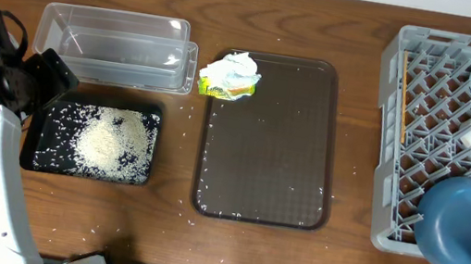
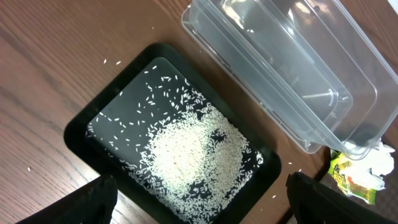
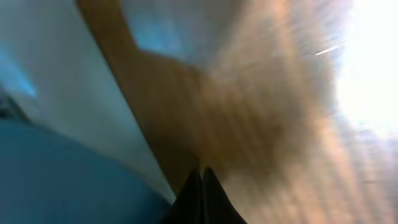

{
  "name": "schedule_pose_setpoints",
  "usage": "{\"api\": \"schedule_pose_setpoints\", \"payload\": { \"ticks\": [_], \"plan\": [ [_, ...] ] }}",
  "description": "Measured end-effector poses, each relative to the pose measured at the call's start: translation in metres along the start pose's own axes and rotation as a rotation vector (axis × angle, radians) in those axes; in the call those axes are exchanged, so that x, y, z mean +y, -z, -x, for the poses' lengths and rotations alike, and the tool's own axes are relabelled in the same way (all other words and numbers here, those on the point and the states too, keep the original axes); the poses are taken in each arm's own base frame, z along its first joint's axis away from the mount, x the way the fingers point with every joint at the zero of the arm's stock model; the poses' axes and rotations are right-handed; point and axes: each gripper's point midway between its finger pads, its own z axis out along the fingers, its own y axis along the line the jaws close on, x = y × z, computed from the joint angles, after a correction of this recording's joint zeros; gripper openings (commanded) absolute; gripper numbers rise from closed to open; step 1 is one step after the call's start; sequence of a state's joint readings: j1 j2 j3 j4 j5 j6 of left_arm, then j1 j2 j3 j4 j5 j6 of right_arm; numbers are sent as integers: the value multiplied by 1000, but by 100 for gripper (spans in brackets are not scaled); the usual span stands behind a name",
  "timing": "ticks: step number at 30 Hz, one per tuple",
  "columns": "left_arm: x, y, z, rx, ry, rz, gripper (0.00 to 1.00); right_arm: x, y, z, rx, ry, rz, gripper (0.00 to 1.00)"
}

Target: Sort waste into correct bins and load items into the dishwasher rack

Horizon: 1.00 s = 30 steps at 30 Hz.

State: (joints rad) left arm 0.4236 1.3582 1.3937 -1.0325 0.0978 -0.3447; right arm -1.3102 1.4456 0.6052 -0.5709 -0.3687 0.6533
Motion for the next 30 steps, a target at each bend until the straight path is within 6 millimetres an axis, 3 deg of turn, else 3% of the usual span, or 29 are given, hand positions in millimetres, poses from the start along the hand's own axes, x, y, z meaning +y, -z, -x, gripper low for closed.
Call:
{"api": "schedule_pose_setpoints", "payload": {
  "ticks": [6,13,21,26,30],
  "plan": [
    [0,0,0,0,0,0,90,33,2,-6,56,40,178,1],
    [0,0,0,0,0,0,90,58,10,-19,137,63,325,1],
    [0,0,0,0,0,0,90,75,23,-28,180,85,426,1],
    [0,0,0,0,0,0,90,96,45,-35,156,166,503,1],
    [0,0,0,0,0,0,90,127,76,-51,125,300,594,6]
  ]
}}
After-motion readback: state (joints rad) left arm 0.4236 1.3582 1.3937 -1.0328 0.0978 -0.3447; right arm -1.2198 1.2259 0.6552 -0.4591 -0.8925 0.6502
